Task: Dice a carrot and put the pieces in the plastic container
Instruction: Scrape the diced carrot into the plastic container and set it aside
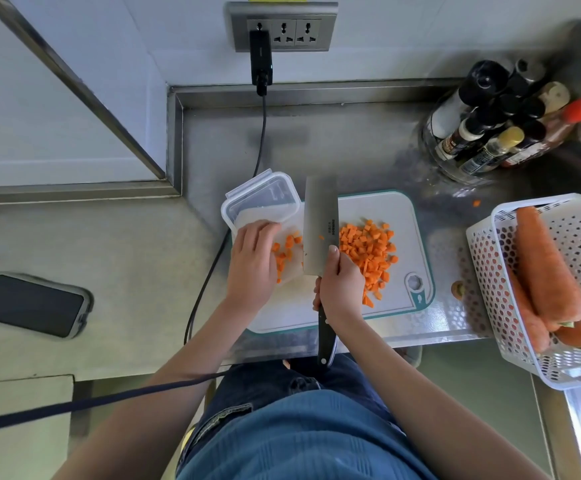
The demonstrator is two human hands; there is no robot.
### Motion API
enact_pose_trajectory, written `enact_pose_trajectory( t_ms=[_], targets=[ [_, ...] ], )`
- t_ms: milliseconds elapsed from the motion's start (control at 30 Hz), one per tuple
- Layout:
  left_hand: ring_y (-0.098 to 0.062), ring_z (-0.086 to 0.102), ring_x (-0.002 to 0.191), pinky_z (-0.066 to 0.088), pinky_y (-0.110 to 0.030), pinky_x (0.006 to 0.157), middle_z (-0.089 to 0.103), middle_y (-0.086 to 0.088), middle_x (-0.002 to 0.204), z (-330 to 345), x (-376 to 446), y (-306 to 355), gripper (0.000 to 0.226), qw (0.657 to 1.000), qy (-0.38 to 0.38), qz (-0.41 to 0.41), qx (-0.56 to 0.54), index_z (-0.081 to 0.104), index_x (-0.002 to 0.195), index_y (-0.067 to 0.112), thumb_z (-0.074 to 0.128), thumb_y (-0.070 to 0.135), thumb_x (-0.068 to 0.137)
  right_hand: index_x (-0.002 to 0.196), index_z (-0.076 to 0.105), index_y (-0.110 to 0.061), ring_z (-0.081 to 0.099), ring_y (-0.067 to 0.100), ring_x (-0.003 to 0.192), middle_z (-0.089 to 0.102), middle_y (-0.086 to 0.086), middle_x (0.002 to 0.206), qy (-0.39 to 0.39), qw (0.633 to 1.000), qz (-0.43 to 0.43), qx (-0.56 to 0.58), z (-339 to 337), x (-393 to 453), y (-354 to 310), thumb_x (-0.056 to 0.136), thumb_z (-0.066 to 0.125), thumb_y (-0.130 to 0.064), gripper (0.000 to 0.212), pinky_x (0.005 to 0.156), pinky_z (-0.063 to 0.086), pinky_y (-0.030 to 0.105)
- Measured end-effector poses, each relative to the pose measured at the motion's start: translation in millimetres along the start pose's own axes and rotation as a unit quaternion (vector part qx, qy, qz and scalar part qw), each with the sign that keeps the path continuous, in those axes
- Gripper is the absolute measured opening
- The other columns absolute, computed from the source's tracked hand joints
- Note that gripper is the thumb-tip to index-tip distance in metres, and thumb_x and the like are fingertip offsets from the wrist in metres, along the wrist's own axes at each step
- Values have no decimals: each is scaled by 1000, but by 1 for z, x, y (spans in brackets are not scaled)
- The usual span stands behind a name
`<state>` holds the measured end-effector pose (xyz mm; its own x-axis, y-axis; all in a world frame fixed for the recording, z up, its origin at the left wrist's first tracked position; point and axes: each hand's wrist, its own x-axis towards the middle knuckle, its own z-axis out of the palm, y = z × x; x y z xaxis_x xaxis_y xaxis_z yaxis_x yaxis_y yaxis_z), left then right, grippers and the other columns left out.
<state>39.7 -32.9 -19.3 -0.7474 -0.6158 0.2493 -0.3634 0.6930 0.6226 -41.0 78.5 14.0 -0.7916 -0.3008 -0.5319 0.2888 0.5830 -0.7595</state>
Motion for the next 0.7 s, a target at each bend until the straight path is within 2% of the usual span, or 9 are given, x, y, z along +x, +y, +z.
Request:
enact_pose_trajectory(
  t_ms=[133,333,400,467,533,600,700],
  targets=[
    [-25,44,118,28,-26,106,58,-13,118,2,-7,-7,38,998,-44,-5,41,55,121,2,35,8,89,81,50,-14,44,14,34,54,12,66,-4,1000,-5,-2,0,0,0,103,29,-36,37,34,40,22],
    [-22,49,111,42,-37,96,60,-12,115,-2,3,11,36,997,-44,56,4,56,118,2,39,0,86,83,51,-11,44,13,34,54,11,62,-12,999,-26,-14,-3,2,2,103,30,-35,38,34,39,22],
    [-22,45,121,36,-37,104,56,-12,128,0,8,12,42,990,-91,108,24,52,128,2,38,0,89,81,50,-12,46,15,36,55,12,63,-13,999,-31,-15,-3,3,2,104,30,-35,38,35,39,22],
    [-21,34,134,24,-37,113,45,-9,142,6,9,10,49,971,-155,173,61,43,138,5,35,0,90,78,49,-14,48,16,37,56,13,65,-15,999,-38,-21,-3,3,1,103,30,-36,38,34,39,22],
    [-19,30,138,21,-38,114,42,-7,145,9,8,9,52,960,-179,199,88,43,139,6,32,0,88,78,48,-15,48,17,38,56,13,65,-15,999,-42,-27,-4,4,1,103,30,-36,38,33,38,22],
    [-19,41,129,28,-36,111,57,-8,131,9,8,9,43,964,-152,199,87,57,126,4,36,1,89,78,47,-15,47,17,38,55,13,65,-15,998,-44,-32,-5,4,2,104,30,-34,36,33,37,21],
    [-18,52,106,34,-31,102,71,-6,93,3,2,1,27,974,-62,205,70,72,87,3,44,4,87,78,47,-14,46,19,39,53,13,63,-10,998,-44,-33,-8,5,5,103,30,-35,38,33,37,21]
  ],
)
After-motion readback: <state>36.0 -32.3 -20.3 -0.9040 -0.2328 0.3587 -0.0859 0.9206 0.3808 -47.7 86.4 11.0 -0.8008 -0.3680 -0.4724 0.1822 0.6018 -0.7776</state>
